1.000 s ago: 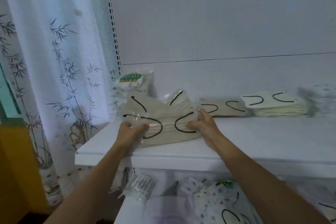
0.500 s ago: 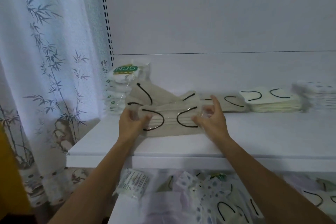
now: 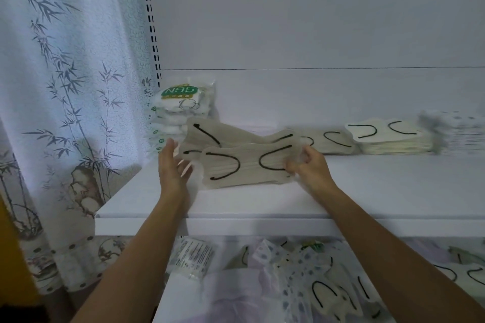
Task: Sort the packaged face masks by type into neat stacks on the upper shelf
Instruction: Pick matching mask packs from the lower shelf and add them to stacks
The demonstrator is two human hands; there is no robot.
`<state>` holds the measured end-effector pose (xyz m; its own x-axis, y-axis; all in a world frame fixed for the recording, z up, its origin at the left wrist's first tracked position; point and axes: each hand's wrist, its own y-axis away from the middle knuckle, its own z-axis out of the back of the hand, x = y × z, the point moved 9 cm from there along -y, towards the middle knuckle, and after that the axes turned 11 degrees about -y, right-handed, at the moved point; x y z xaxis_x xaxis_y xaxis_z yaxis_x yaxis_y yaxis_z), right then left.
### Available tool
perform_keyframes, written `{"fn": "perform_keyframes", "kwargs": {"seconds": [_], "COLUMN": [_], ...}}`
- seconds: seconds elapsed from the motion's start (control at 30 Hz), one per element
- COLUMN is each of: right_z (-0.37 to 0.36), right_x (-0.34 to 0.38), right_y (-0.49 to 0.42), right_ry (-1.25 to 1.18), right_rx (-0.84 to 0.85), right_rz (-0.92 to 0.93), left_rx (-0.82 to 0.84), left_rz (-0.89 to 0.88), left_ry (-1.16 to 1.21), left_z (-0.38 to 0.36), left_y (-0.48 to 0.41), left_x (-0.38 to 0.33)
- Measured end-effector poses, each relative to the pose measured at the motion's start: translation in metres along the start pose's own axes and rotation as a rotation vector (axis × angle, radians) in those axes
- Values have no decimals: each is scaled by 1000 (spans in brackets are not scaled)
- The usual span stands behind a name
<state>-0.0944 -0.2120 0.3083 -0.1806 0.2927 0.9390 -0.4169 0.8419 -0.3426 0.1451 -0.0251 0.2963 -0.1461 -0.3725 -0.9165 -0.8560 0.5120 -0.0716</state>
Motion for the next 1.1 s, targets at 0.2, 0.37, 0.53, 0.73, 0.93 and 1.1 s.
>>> {"fn": "perform_keyframes", "kwargs": {"seconds": [0.2, 0.37, 0.53, 0.73, 0.93, 1.1], "right_z": [-7, -3, 2, -20, -4, -4], "right_x": [-3, 6, 14, 5, 20, 34], "right_y": [-1, 4, 4, 6, 11, 17], "right_ry": [-65, -64, -121, -152, -92, -6], "right_rx": [27, -30, -59, 154, 1, -44], "right_rz": [-77, -29, 48, -31, 122, 244], "left_rx": [-74, 42, 278, 301, 252, 251], "left_rz": [-206, -122, -175, -227, -409, -373], "left_ry": [-423, -334, -370, -591, -653, -650], "left_z": [3, -12, -31, -33, -37, -38], "left_y": [-1, 4, 7, 7, 24, 27], "left_x": [-7, -3, 0, 6, -16, -16]}}
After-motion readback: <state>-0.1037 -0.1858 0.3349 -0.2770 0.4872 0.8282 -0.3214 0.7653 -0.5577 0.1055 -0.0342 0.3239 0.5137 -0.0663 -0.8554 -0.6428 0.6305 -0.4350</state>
